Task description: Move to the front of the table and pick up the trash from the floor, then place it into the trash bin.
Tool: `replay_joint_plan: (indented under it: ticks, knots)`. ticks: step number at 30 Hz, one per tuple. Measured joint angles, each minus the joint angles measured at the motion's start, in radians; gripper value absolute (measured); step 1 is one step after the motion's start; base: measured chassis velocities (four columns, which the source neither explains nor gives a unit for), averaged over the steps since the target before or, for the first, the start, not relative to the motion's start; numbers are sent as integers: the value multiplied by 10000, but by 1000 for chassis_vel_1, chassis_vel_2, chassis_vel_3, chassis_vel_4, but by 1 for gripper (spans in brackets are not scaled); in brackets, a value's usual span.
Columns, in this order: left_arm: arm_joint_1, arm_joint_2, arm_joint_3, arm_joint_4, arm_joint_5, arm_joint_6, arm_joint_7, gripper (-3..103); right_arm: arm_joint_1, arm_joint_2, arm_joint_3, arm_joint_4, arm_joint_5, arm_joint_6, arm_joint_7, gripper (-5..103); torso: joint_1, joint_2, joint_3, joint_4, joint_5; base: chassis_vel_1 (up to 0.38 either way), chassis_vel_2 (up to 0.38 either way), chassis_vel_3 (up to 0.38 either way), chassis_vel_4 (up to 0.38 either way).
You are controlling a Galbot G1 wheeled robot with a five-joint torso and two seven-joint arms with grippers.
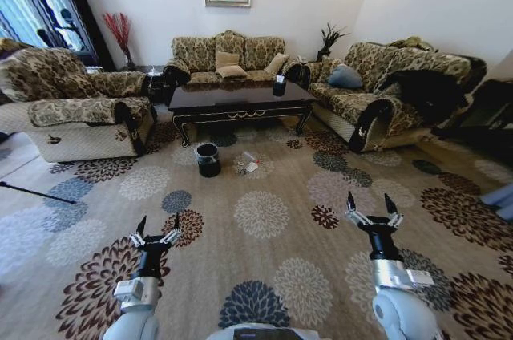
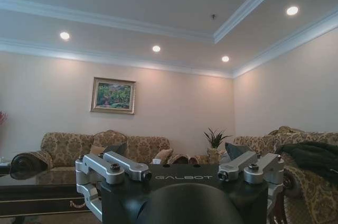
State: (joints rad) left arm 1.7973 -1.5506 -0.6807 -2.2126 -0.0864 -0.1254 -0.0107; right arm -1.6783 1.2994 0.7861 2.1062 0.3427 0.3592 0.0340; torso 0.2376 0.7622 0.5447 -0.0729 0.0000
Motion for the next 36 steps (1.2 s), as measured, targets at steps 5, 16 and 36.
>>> replay_joint_plan:
  ticks: [5,16,36]
  knots:
    - [78,-54,-61,-48,17,-15,6,100,164,-63,-68,-210,17,13,0,100,-99,-230,-127,0,0,0,0,0,0]
    - [171,-93,-91,-46,262,-286,130,100,297,-84,-70,-450,37,103,5,100,-273,-624,-352,0,0,0,0,0,0]
    - [181,-126,-77,18,-14,-400,159,100,303,-65,-12,-468,162,164,35,100,-649,-1507,-855,-1,0,0,0,0,0]
